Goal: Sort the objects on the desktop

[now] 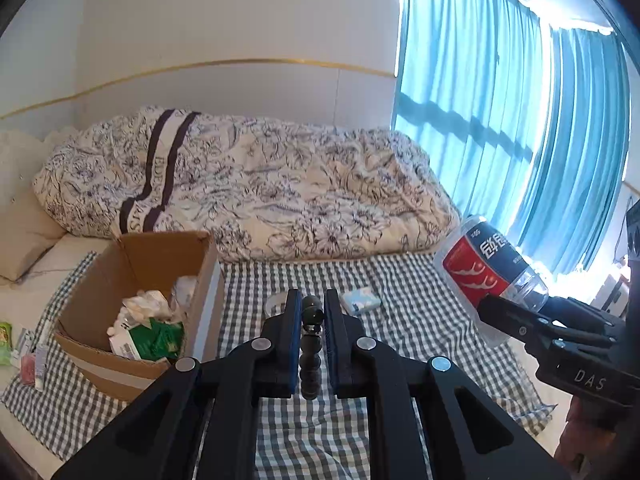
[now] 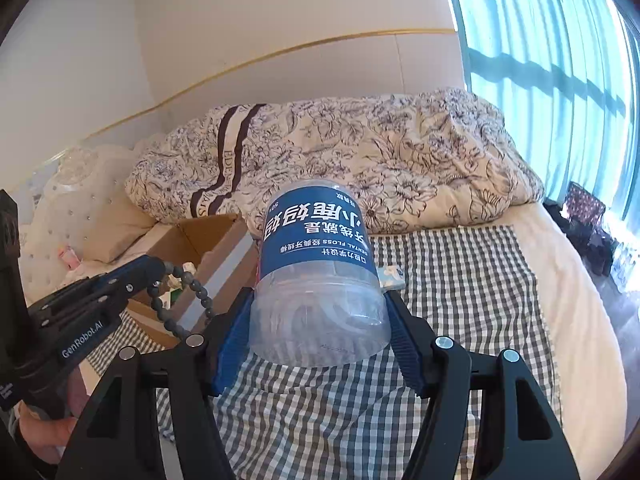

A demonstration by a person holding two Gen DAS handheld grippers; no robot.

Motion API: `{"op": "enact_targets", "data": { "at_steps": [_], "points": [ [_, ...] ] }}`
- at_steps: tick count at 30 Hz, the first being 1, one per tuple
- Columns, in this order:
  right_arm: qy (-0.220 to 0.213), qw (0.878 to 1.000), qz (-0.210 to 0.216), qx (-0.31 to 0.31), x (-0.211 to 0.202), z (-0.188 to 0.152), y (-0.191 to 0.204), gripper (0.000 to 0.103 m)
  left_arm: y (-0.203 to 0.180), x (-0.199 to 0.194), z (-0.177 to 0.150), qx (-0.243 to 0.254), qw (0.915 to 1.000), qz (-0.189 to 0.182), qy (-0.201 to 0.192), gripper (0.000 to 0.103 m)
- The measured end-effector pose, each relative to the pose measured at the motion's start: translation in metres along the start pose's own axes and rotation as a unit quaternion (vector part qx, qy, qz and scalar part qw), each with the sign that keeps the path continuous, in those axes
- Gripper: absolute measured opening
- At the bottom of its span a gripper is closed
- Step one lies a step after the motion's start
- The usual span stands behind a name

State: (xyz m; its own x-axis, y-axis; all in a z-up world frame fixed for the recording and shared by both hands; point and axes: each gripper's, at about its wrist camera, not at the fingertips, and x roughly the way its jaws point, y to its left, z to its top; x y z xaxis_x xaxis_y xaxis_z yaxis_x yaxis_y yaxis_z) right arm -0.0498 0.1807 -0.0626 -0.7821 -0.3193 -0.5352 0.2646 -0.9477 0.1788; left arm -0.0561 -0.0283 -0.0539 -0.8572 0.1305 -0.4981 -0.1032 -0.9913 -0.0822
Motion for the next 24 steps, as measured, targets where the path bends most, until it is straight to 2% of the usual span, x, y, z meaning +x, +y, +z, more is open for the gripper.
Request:
{"op": "enact_targets", "data": {
  "at_steps": [8,14,24],
  "points": [
    [-0.020,1.000,-0.003,-0.014,-0.017,0.008,0.018,0.064,0.009,-0.027,0.013,-0.002,0.9995,0.010,-0.031,0.010],
    [-0.016,1.000,0.001,-0.019,-0.013,0.005,0.027,0.063,0.022,-0.037,0.014,-0.009,0.9991,0.020,-0.038,0.011],
    [-0.038,0.999,0.006,-0.037,-0.019,0.017,0.058,0.063,0.048,-0.052,0.021,-0.017,0.9978,0.038,-0.051,0.011]
  ]
}}
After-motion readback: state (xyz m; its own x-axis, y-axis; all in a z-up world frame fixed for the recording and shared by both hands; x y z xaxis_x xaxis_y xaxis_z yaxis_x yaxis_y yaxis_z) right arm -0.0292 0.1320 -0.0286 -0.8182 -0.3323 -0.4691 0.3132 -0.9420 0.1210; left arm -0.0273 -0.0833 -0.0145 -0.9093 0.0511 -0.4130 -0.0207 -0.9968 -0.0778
